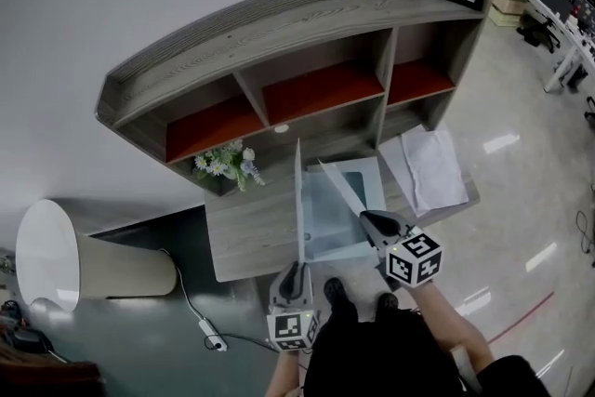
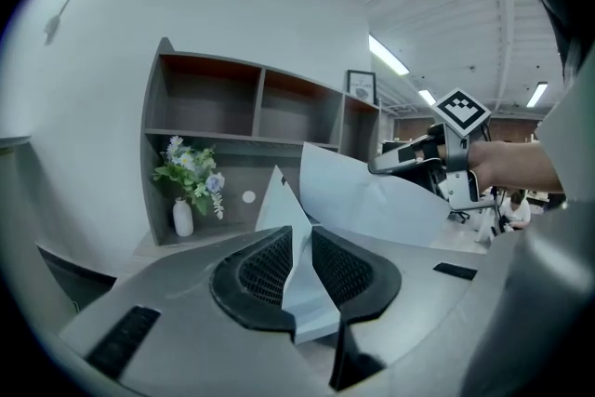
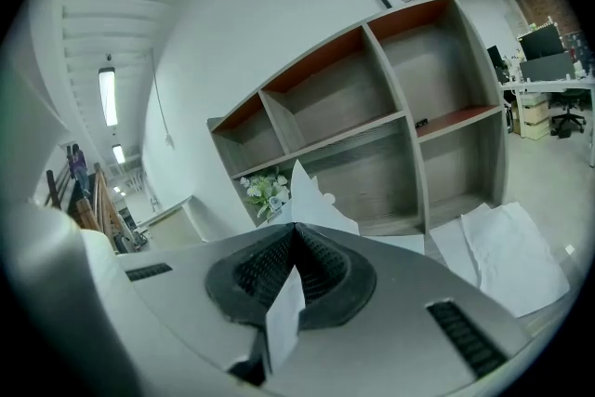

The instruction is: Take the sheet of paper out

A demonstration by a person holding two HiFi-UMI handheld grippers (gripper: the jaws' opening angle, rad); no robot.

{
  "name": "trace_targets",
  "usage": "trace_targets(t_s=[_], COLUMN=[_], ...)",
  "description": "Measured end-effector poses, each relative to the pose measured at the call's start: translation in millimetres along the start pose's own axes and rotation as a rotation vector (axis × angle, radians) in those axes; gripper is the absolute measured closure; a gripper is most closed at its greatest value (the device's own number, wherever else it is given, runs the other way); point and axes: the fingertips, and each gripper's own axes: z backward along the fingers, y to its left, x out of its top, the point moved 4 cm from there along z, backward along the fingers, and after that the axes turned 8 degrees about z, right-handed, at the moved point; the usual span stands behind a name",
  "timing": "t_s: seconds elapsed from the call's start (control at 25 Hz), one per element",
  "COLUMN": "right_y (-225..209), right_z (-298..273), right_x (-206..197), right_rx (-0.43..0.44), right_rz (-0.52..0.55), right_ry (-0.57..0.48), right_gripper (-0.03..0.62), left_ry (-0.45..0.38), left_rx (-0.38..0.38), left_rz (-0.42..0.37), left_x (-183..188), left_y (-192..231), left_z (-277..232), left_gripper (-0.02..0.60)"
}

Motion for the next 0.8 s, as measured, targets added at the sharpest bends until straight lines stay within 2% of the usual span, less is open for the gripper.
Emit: trace_targets(t_s=[0.36,0.8], right_y=[-7,-16], right_z=[52,118], right_x=[-5,6], right_rx=[0.042,0.097], right_rz=[-0.032,-0.046], right_ry=[-0.057,-0.127], right_gripper=[0.582,0.582], left_ry=[-0.017,-0.104], left_rx=[0.022,0.018], left_rz=[-0.019,0.004], left_x=[1,26], left_y=[-45,-105], left_z=[18,33], left_gripper=[0.524,0.534])
